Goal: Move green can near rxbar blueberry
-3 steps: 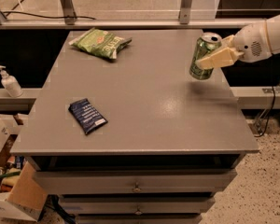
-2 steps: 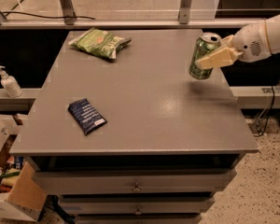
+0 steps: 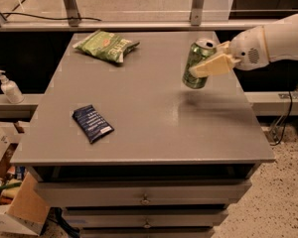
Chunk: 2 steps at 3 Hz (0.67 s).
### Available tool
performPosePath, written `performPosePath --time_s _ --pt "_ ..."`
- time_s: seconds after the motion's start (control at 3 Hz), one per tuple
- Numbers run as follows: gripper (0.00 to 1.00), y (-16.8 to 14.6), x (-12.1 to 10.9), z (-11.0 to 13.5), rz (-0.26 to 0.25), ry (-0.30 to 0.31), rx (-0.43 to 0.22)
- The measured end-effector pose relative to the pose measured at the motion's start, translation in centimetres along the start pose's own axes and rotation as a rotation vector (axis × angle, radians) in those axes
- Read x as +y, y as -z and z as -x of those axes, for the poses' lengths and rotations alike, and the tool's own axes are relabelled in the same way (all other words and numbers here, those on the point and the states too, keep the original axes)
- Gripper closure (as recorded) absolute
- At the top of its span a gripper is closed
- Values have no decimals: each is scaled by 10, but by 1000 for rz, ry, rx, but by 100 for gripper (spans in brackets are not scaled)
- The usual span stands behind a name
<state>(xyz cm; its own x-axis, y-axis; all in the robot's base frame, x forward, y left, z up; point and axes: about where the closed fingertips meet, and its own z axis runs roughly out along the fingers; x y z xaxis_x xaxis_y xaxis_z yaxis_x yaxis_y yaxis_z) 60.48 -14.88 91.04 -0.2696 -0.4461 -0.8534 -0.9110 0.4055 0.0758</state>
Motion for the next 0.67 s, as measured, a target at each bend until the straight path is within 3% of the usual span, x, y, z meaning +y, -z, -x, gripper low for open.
performPosePath --time_s 0.67 --pt "100 -69 88 41 191 128 -14"
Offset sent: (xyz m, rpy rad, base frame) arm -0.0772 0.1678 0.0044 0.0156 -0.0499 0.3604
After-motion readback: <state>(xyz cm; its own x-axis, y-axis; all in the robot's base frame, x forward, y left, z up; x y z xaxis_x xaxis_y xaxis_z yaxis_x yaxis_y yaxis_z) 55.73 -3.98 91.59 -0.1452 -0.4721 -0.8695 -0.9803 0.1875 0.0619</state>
